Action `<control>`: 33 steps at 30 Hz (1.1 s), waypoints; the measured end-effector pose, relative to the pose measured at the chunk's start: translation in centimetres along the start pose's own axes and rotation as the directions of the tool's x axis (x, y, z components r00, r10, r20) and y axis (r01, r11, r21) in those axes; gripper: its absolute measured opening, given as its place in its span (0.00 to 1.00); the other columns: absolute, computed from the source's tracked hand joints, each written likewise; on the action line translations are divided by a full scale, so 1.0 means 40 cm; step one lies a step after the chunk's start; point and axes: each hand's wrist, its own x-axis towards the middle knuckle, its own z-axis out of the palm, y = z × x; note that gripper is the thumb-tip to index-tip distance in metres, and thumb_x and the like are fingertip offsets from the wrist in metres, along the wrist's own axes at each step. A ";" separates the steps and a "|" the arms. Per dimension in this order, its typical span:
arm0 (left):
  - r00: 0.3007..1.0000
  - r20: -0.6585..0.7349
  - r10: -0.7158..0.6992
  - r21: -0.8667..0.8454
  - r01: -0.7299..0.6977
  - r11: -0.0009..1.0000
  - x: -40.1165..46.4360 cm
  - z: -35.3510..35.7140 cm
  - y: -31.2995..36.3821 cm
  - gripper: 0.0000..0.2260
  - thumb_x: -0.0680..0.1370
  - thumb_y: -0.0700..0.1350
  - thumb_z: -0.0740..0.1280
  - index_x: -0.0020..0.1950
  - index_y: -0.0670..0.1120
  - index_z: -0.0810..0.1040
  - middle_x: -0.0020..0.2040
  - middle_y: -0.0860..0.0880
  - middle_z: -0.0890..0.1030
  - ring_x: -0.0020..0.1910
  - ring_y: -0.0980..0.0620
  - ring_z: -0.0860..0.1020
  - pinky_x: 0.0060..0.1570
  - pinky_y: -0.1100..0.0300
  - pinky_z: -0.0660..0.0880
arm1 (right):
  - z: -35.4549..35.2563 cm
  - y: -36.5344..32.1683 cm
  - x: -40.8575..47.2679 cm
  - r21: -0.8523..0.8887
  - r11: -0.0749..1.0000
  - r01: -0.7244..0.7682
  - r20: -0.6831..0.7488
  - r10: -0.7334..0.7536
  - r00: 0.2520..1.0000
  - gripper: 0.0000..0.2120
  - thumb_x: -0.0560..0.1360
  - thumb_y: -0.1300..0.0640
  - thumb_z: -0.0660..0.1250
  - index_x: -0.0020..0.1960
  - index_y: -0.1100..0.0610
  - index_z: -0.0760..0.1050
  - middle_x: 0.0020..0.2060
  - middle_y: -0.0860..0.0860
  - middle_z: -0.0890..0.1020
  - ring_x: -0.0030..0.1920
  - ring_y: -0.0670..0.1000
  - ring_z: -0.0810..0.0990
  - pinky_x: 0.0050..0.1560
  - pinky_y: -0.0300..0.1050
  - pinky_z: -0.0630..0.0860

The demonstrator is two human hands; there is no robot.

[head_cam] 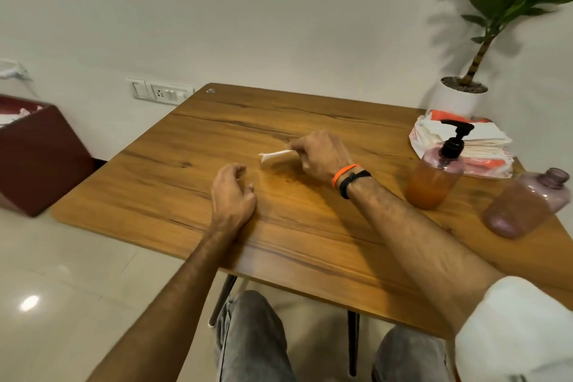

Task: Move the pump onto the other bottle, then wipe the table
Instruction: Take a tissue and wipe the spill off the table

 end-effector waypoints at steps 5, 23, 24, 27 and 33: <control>1.000 0.002 -0.016 -0.017 0.016 1.000 0.005 0.006 -0.015 0.20 0.73 0.38 0.71 0.65 0.44 0.75 0.62 0.45 0.78 0.61 0.48 0.77 0.64 0.54 0.73 | 0.053 -0.007 0.007 -0.044 0.997 0.055 0.212 -0.045 0.976 0.18 0.78 0.55 0.59 0.66 0.47 0.76 0.53 0.57 0.80 0.51 0.58 0.79 0.49 0.50 0.77; 1.000 -0.020 -0.002 -0.056 0.001 0.998 0.002 0.008 -0.011 0.19 0.73 0.36 0.69 0.63 0.40 0.75 0.60 0.44 0.79 0.58 0.48 0.78 0.62 0.56 0.74 | 0.094 0.013 0.025 0.156 0.987 0.051 0.472 -0.120 0.873 0.32 0.74 0.68 0.58 0.72 0.42 0.68 0.72 0.49 0.71 0.69 0.56 0.71 0.69 0.52 0.68; 1.000 -0.016 -0.007 -0.053 0.006 0.999 0.002 0.007 -0.011 0.19 0.73 0.36 0.69 0.64 0.41 0.75 0.60 0.44 0.79 0.59 0.48 0.78 0.62 0.56 0.74 | 0.092 0.016 0.019 0.157 0.985 0.066 0.475 -0.134 0.870 0.33 0.73 0.69 0.58 0.72 0.42 0.68 0.72 0.49 0.70 0.70 0.55 0.70 0.70 0.51 0.67; 1.000 0.001 -0.016 -0.038 0.016 0.999 0.000 0.007 -0.005 0.19 0.74 0.36 0.70 0.64 0.42 0.74 0.62 0.45 0.79 0.60 0.49 0.77 0.65 0.55 0.73 | 0.082 0.035 -0.004 0.170 0.983 0.070 0.480 -0.145 0.865 0.35 0.72 0.71 0.58 0.72 0.42 0.67 0.73 0.47 0.69 0.71 0.54 0.68 0.71 0.51 0.65; 0.997 0.073 0.005 0.047 -0.008 0.999 -0.001 0.012 0.003 0.17 0.77 0.39 0.68 0.65 0.44 0.75 0.63 0.46 0.77 0.65 0.48 0.74 0.68 0.49 0.71 | 0.062 0.075 -0.056 0.151 0.986 0.069 0.475 -0.134 0.870 0.37 0.73 0.74 0.57 0.74 0.43 0.64 0.75 0.44 0.64 0.75 0.52 0.61 0.76 0.50 0.56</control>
